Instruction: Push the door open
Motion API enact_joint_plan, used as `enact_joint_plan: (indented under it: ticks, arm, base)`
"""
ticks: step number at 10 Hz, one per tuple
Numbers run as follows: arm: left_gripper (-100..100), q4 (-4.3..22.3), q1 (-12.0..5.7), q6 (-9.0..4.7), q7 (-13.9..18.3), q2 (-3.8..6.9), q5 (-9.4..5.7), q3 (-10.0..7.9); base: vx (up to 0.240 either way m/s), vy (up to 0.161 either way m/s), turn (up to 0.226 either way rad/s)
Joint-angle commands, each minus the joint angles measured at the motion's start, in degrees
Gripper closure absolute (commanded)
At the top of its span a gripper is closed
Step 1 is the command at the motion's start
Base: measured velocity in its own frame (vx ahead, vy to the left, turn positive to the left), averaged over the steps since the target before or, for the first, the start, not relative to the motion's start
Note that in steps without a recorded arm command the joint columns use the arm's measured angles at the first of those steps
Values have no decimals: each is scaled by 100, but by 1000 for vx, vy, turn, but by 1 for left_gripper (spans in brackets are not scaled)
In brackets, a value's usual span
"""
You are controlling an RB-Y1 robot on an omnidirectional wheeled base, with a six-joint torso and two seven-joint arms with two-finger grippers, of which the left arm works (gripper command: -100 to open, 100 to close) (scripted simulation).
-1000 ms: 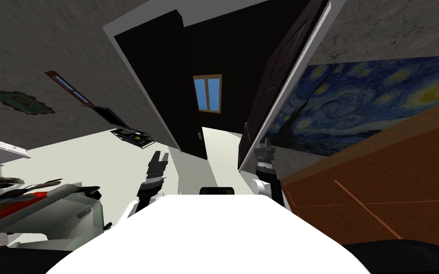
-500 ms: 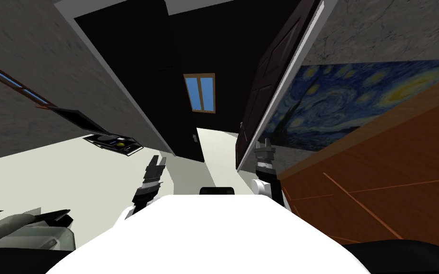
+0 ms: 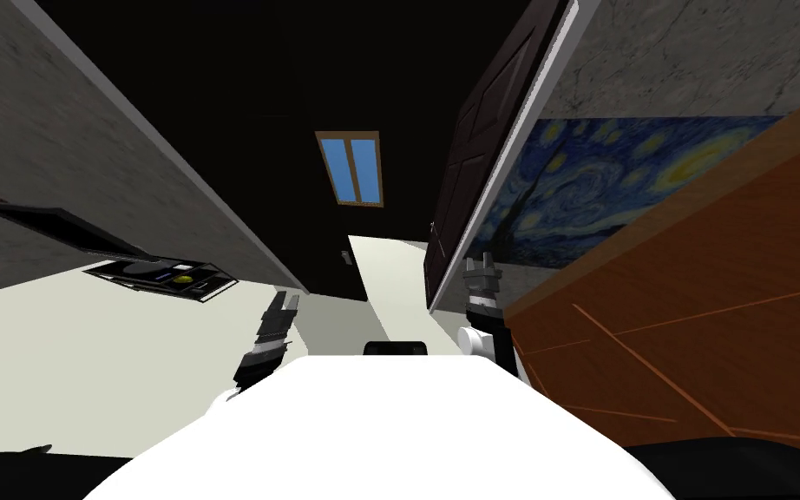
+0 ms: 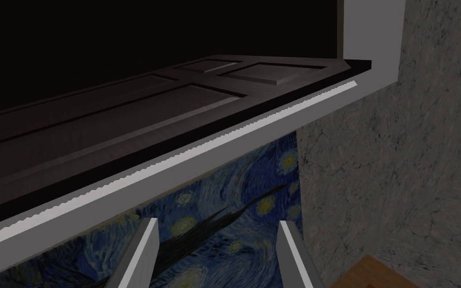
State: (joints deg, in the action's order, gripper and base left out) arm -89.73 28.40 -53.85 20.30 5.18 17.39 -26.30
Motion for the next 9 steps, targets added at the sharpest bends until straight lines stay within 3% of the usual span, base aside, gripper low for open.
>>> enact_joint_plan:
  ticks: [1,9]
  arm:
    - [-100,217,-6,-111,90,8,77,-131]
    - [-100,1261,-9,-591,501,-81,525,-770]
  base:
    - [72,59,-172]
    - [92,68,-197]
